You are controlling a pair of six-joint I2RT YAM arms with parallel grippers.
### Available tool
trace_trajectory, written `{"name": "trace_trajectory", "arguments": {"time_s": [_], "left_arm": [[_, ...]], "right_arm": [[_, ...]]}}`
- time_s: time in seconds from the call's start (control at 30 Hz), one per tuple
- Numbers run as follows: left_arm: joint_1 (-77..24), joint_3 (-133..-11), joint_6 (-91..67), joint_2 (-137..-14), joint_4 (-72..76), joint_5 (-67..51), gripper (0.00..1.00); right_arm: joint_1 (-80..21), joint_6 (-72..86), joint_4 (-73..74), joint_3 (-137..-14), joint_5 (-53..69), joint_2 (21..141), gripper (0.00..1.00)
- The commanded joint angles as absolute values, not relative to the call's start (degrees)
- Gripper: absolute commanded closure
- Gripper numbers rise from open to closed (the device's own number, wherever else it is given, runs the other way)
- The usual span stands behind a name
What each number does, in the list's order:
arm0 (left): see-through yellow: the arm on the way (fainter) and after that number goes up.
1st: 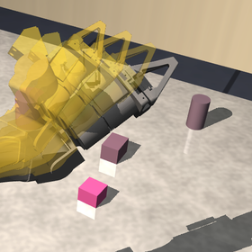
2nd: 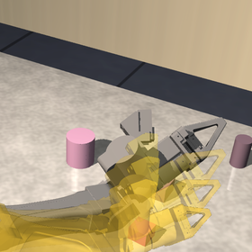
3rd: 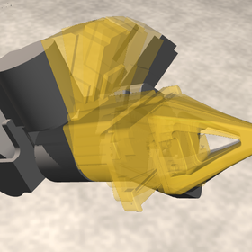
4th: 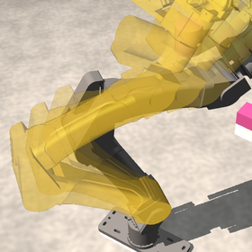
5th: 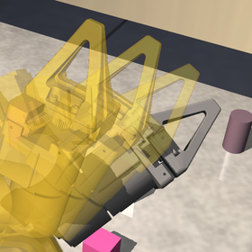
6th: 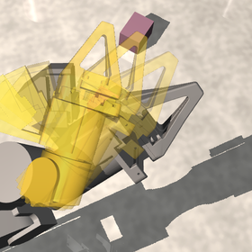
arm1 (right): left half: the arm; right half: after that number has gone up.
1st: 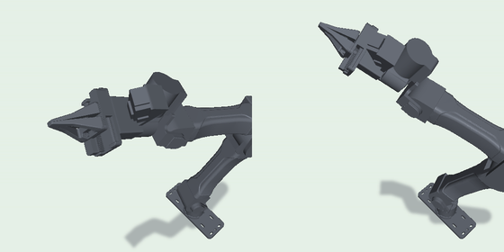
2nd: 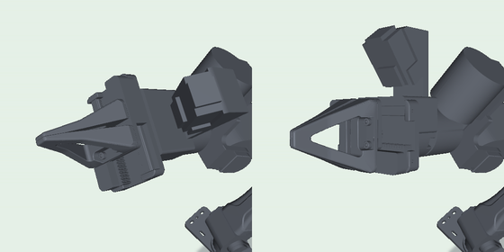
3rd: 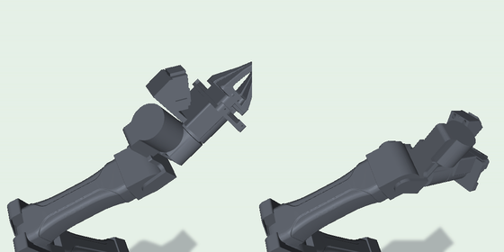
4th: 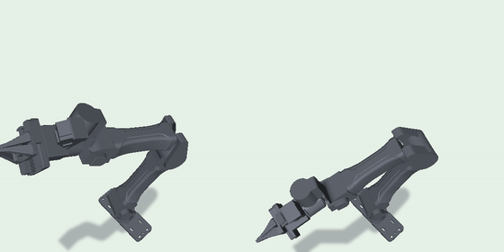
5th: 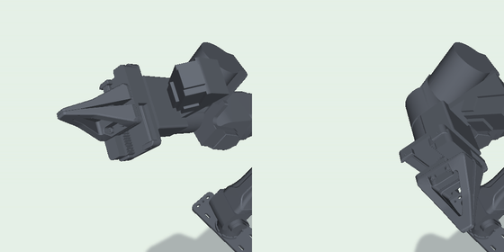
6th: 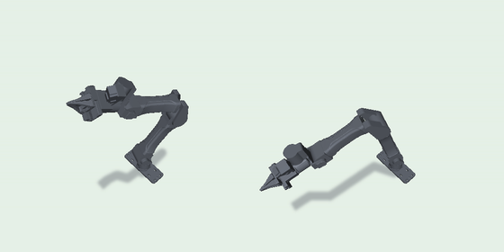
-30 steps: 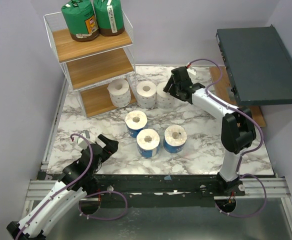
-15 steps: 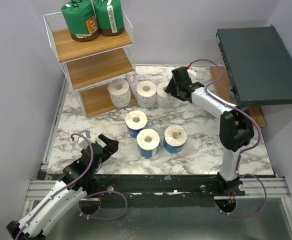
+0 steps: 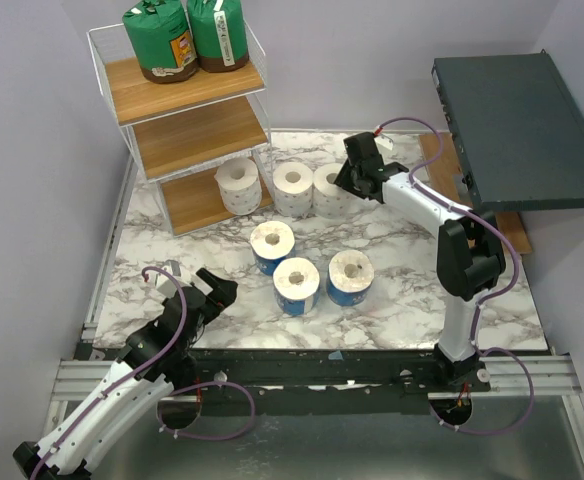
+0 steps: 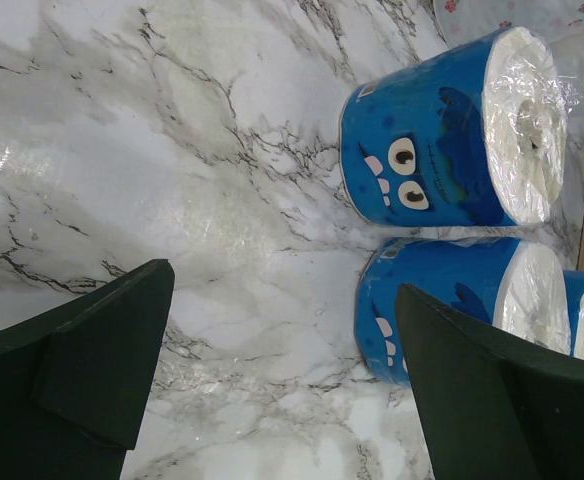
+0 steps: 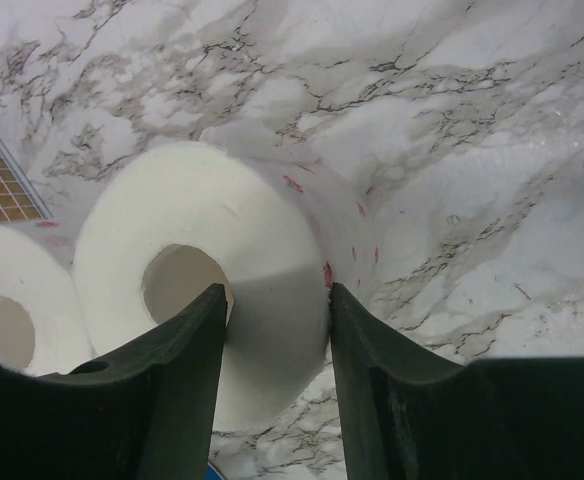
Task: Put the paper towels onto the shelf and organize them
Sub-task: Pick up the paper towel from the center of the board.
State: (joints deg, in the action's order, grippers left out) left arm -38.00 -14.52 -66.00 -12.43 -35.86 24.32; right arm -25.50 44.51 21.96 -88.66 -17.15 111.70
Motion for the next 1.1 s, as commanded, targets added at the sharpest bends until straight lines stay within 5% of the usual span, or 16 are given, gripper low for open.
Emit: {"name": "trace_trajectory", "arguments": {"time_s": [0.0,0.63,1.07], "left_arm": [[-37.99,-14.45,-65.14,-11.59,-35.4,23.86,0.02],[-37.95,-25.6,-56.16,-13.55,-35.65,31.93,0.02],[-37.73,-38.02,-51.95,-14.84,-40.43,39.89,0.01]], "right_arm": [[-25.17,43.66,23.99,-89.3,-17.42,111.28,0.56],[-28.24,41.43,27.79,-82.88,-16.46,91.16,0.61],[-46.67,38.18,28.28,-86.87,-15.16,88.26,0.61]]}}
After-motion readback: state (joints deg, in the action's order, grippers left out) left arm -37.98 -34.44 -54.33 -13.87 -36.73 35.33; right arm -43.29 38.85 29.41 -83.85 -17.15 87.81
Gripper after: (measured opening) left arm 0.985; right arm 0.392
